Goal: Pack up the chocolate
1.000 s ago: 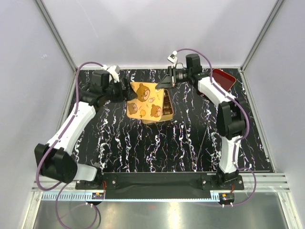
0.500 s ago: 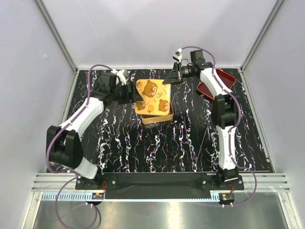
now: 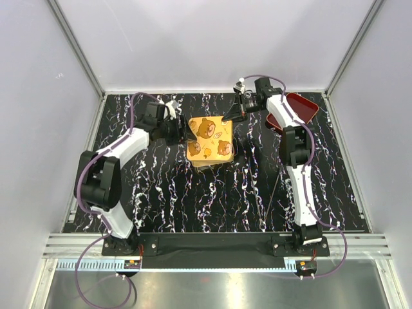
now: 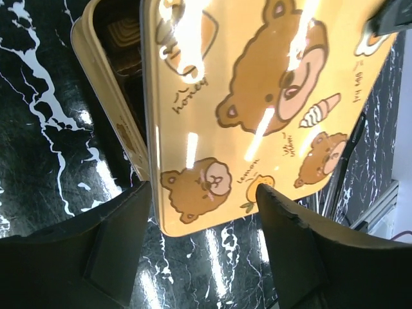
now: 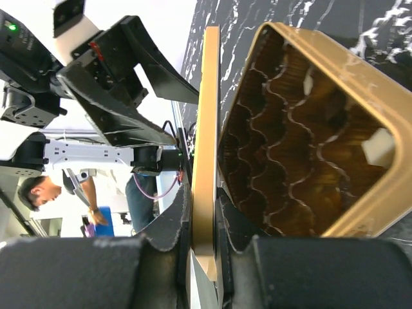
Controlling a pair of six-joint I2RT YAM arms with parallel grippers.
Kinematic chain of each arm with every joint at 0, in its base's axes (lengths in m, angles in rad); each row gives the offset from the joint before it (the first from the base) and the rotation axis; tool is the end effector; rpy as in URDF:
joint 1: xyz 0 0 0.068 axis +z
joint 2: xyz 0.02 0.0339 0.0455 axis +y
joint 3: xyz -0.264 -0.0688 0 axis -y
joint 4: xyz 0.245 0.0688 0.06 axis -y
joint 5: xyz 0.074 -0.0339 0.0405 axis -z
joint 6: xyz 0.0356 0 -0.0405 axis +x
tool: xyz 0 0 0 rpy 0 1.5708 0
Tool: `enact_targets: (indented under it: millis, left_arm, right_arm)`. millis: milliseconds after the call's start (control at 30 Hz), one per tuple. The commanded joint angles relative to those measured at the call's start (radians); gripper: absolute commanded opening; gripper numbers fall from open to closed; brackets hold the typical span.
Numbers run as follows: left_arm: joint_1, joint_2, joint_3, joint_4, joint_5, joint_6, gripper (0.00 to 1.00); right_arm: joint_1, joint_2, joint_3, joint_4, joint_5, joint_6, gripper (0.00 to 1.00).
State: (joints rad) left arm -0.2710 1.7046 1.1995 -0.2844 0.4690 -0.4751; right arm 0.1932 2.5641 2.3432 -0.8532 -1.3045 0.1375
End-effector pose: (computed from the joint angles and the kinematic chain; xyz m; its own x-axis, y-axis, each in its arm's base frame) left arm 0.3552 -0.1154 0.2340 -0.8578 -0.1852 -0.4794 0.1721 0.7754 -0.6075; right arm 0.5166 0.1361 0.1892 -0.9234 -0.1439 -0.3558 -0.3787 0.1915 0.9055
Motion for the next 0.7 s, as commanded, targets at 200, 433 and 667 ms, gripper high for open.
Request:
enact_targets:
  millis: [200,433,667]
  left_arm:
    - [0.004,0.081,0.015,0.088,0.008,-0.034,0.64]
    - [0.001,0.116,0.026,0.099,0.023,-0.037,0.56]
    - [0.001,0.136,0.032,0.108,0.025,-0.043,0.54]
  right_arm:
    - [-0.044,0.048,0.065,0.097,-0.072,0.105,0.03]
    - [-0.057,0.087,0.065,0.196,-0.056,0.192,0.14]
    - [-0.067,0.077,0.050,0.267,0.002,0.246,0.36]
